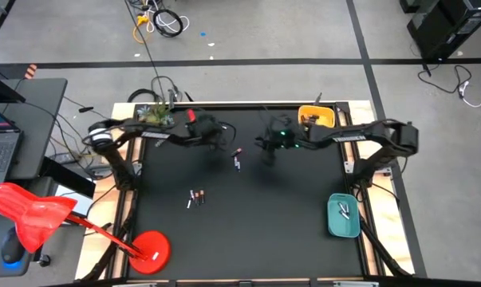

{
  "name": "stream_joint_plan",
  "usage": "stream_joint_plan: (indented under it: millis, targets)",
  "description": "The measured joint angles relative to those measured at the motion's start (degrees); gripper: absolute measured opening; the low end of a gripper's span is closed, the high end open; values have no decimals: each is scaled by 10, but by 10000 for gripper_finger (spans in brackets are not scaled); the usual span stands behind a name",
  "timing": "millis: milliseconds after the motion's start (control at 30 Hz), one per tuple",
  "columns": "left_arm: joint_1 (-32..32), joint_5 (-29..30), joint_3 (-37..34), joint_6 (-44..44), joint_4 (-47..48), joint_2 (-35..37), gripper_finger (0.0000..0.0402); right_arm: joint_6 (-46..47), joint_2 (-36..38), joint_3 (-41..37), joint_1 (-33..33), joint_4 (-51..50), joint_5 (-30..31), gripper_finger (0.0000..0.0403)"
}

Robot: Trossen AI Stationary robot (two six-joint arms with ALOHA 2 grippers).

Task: Sort batteries
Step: Put the silver battery into the green bin

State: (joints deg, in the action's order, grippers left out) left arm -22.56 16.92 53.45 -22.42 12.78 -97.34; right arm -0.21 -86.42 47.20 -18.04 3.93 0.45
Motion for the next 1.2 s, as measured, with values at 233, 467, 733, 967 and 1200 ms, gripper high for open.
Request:
stream_joint_plan:
  millis: [233,467,733,967,1200]
  targets:
    - [-36,-4,111,-113,112,-67,156,1,53,-81,13,84,2,103]
    - [-78,-77,190,-165,176,-89,156,2,51,-95,25,117,2,101]
    - [-97,-138,202,-223,181,-122,156,2,50,-94,36,148,2,99]
    - [-99,-136,202,-241,146,-146,156,2,49,-94,41,154,2,99]
    - [-107,-141,203,-263,129,-150,156,2,49,-94,46,162,2,98]
